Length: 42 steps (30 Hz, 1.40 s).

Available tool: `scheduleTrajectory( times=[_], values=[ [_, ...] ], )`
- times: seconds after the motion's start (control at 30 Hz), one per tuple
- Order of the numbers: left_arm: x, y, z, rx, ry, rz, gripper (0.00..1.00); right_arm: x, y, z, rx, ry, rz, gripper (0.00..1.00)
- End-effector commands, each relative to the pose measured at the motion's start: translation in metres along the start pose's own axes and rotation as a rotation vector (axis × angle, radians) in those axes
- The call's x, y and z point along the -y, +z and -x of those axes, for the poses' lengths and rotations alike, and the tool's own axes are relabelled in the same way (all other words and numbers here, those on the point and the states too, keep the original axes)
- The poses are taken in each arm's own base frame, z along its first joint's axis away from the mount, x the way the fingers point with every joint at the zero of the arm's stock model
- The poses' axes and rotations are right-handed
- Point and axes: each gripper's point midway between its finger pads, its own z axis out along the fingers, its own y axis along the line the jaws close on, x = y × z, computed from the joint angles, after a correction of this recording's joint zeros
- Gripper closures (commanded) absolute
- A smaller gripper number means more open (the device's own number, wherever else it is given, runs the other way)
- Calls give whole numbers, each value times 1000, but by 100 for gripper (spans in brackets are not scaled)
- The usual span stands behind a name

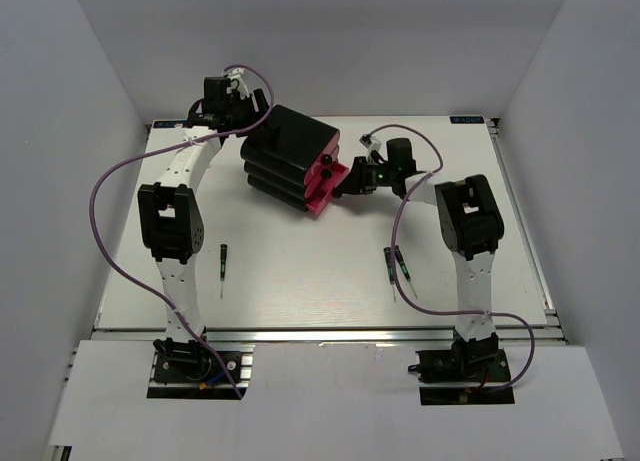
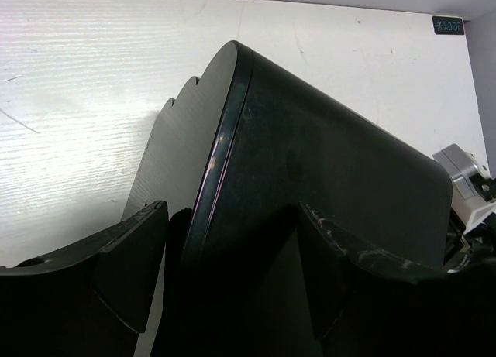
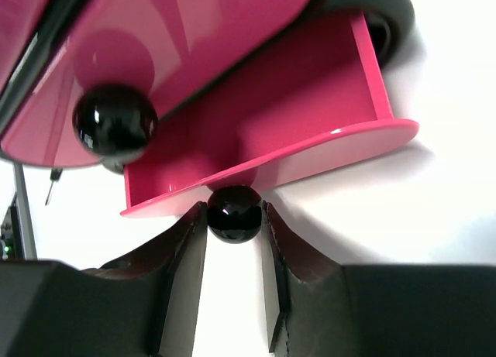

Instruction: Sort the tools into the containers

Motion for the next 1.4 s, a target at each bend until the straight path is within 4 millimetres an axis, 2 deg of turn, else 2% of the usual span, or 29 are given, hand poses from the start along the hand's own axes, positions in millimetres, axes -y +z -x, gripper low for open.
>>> scheduleTrajectory(
  times=[0.0, 0.03, 0.1, 0.3, 0.57, 0.67, 0.7, 0.77, 0.83, 0.93, 0.97, 1.03, 1.07, 1.1, 1.13, 1.17, 1.2, 1.23, 1.27, 1.3, 1.33, 1.37],
  values=[
    [0, 4, -58, -182, -46, 13, 24, -7, -17, -26, -72, 24, -2, 77],
    [0, 4, -59, -184, -47, 14, 24, -10, -22, -23, -65, 12, -4, 77],
    [-1, 4, -59, -183, -45, 15, 24, -7, -31, -30, -80, 14, -15, 77],
    [-7, 4, -60, -188, -45, 27, 24, -4, -55, -35, -92, -1, -48, 77],
    [-13, 2, -54, -171, -49, 42, 24, -7, -77, -46, -114, -19, -68, 76],
    [-21, -5, -42, -141, -46, 98, 22, -21, -84, -41, -121, -76, -31, 57],
    [-24, -8, -38, -131, -53, 120, 22, -29, -88, -31, -109, -111, -21, 47],
    [-35, -24, -16, -65, -60, 203, 20, -35, -95, -25, -110, -175, -20, 37],
    [-38, -45, 6, 7, -76, 248, 20, -46, -106, -15, -89, -228, -22, 35],
    [-50, -67, 18, 66, -106, 357, 19, -54, -120, -11, -87, -291, -35, 33],
    [-46, -84, 27, 102, -125, 381, 19, -53, -125, -14, -103, -315, -53, 34],
    [-58, -102, 15, 102, -161, 475, 24, -56, -138, -16, -112, -380, -97, 37],
    [-46, -124, 20, 145, -192, 476, 27, -48, -146, -15, -112, -423, -172, 47],
    [-58, -128, -10, 96, -215, 523, 40, -53, -159, -5, -79, -515, -225, 60],
    [-56, -138, -21, 91, -224, 532, 53, -45, -165, -25, -103, -515, -264, 78],
    [-43, -163, -20, 130, -228, 525, 65, -35, -175, -26, -101, -539, -353, 100],
    [-49, -167, -61, 44, -233, 562, 83, -41, -185, -25, -92, -577, -378, 100],
    [-50, -178, -75, 23, -226, 591, 89, -40, -190, -41, -128, -570, -382, 100],
    [-49, -190, -98, -35, -223, 618, 93, -43, -193, -48, -145, -568, -377, 100],
    [-37, -203, -111, -49, -204, 610, 94, -51, -200, -57, -164, -558, -366, 99],
    [-43, -210, -143, -119, -200, 645, 92, -53, -202, -71, -186, -543, -353, 87],
    [-40, -219, -164, -173, -210, 664, 87, -61, -206, -74, -179, -540, -342, 65]
  ],
)
